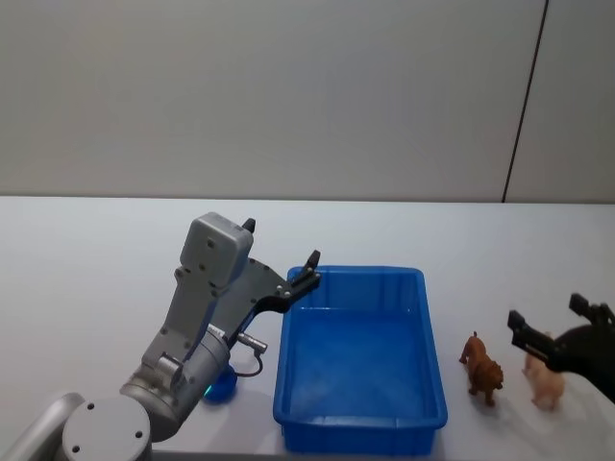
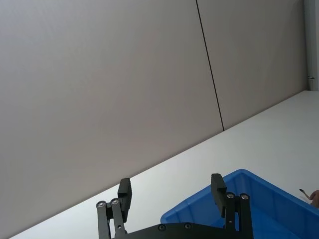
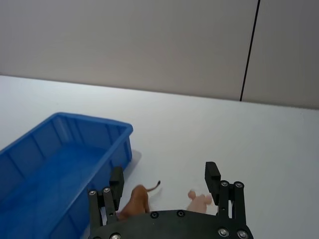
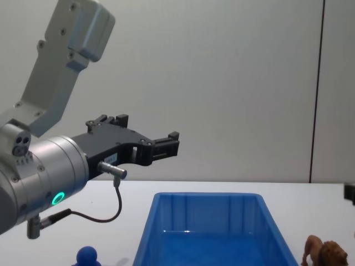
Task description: Pick up the two dolls from the table and place them into the box.
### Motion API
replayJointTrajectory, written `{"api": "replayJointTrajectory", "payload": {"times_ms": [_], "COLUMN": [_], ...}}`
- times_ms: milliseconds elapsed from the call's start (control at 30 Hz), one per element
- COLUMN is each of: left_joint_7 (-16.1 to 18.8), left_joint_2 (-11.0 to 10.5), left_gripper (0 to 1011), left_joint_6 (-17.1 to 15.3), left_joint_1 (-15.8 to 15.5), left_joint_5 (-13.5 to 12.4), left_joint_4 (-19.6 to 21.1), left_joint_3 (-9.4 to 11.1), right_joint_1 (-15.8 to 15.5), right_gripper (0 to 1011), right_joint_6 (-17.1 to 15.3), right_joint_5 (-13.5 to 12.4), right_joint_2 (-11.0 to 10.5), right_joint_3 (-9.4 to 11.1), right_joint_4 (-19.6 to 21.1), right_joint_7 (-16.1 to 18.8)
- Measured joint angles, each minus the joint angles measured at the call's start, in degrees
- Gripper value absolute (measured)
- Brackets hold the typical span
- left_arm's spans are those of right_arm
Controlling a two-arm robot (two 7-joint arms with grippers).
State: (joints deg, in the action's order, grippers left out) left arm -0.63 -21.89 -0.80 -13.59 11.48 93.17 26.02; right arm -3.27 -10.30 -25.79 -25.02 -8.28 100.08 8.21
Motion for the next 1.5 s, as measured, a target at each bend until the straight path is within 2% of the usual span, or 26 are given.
{"api": "replayJointTrajectory", "payload": {"times_ms": [233,533,1367,1500], "left_joint_7": [0.0,0.0,0.0,0.0], "left_joint_2": [0.0,0.0,0.0,0.0], "left_gripper": [1003,1003,1003,1003], "left_joint_6": [0.0,0.0,0.0,0.0], "left_joint_1": [0.0,0.0,0.0,0.0], "left_joint_5": [0.0,0.0,0.0,0.0], "left_joint_4": [0.0,0.0,0.0,0.0], "left_joint_3": [0.0,0.0,0.0,0.0], "right_joint_1": [-1.13,-1.64,1.2,1.82], "right_gripper": [1001,1000,1001,929], "right_joint_6": [-2.57,-4.87,-6.66,-7.06], "right_joint_5": [-0.63,-0.12,2.69,2.91], "right_joint_2": [-0.97,-1.18,1.18,1.64], "right_joint_3": [0.43,0.34,-1.1,-1.31], "right_joint_4": [-0.14,-1.29,-7.85,-8.86], "right_joint_7": [0.25,0.08,-0.46,-0.28]}}
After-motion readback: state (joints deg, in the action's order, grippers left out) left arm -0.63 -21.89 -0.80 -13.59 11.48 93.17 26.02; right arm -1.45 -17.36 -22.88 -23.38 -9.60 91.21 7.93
